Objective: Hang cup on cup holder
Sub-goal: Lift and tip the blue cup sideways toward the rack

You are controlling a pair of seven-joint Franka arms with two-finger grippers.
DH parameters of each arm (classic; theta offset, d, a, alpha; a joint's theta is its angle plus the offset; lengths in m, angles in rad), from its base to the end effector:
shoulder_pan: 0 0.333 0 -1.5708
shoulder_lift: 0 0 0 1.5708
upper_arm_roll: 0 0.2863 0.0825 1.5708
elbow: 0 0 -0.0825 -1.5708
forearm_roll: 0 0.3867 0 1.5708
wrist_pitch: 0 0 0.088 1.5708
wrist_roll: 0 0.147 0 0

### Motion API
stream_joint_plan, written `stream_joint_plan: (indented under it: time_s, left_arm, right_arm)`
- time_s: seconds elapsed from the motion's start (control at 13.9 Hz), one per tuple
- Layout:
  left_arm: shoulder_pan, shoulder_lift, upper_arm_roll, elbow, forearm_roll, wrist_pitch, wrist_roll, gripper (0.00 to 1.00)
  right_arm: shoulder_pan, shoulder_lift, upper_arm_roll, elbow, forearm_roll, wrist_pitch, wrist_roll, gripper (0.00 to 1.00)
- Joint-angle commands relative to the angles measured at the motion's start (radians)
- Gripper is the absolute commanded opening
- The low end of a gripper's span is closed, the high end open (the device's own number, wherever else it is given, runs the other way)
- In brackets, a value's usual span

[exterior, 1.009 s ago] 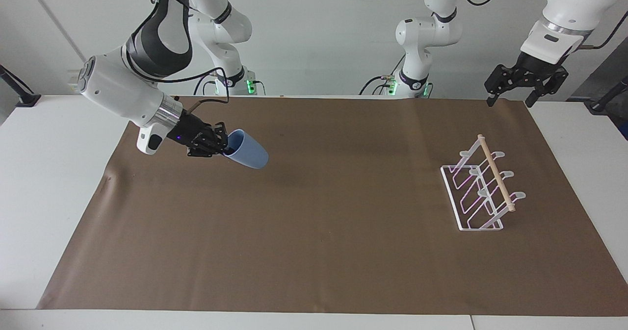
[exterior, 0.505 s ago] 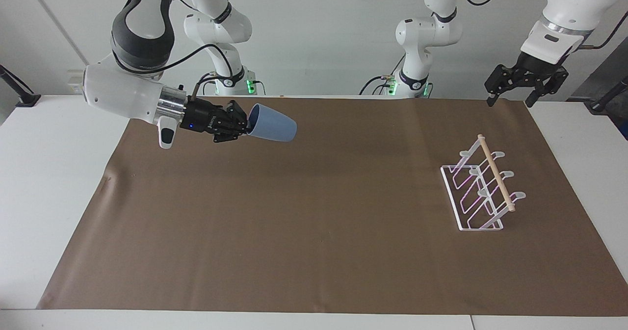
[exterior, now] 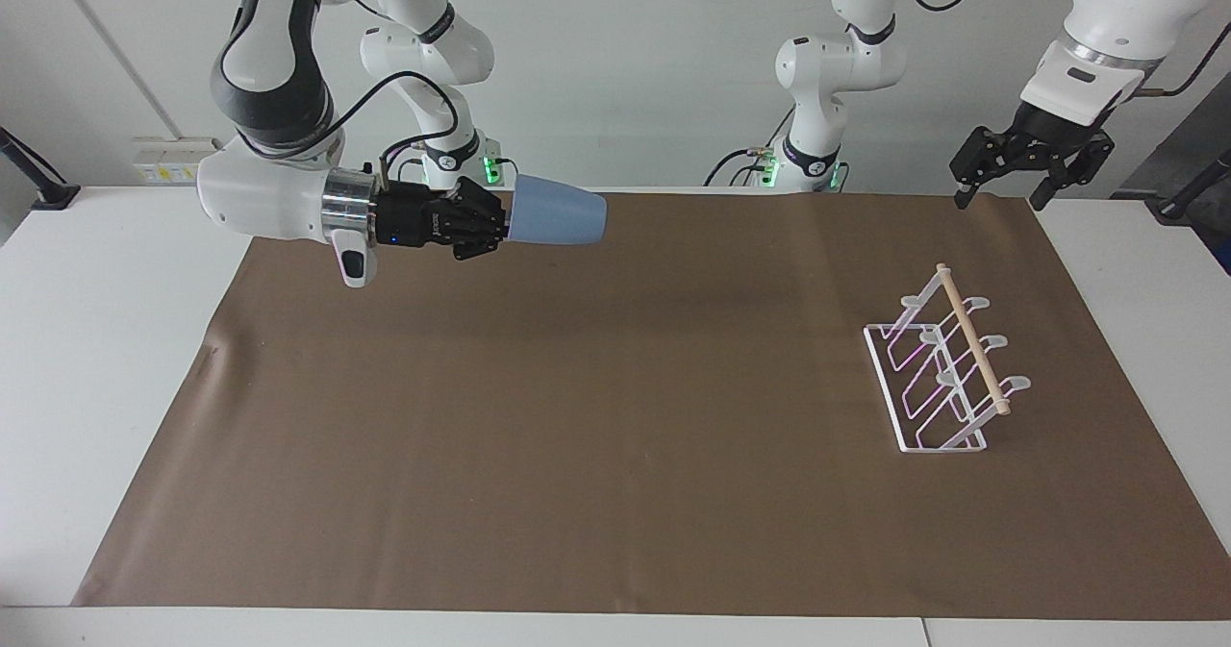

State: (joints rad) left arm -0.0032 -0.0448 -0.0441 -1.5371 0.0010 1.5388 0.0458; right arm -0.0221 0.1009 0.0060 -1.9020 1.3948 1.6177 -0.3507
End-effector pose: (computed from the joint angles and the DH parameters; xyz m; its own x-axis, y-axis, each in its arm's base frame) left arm 0.5428 -0.0260 0.5925 0.9946 -0.0929 0.0463 -0.0928 -0.9957 -0.0051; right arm 0.5744 0.1312 0.4602 0.9969 0.0008 -0.0787 -0.0773 -0.1785 -0.9809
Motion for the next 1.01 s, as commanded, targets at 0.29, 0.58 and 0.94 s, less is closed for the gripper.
stream_joint_plan:
  time_s: [0.29, 0.58, 0.94]
  left_arm:
    - [0.002, -0.026, -0.01, -0.02, -0.003, -0.032, 0.003, 1.0]
    - [-0.014, -0.026, -0.023, -0.017, -0.009, -0.034, 0.002, 1.0]
    - [-0.018, -0.02, -0.042, -0.008, -0.176, -0.046, -0.17, 1.0]
  right_arm:
    - [0.112, -0.038, 0.006, -0.058, 0.162, 0.163, 0.021, 0.0]
    - [0.177, -0.036, 0.006, -0.057, 0.196, 0.232, 0.021, 0.0]
    - [0.197, -0.035, 0.006, -0.055, 0.202, 0.252, 0.021, 0.0]
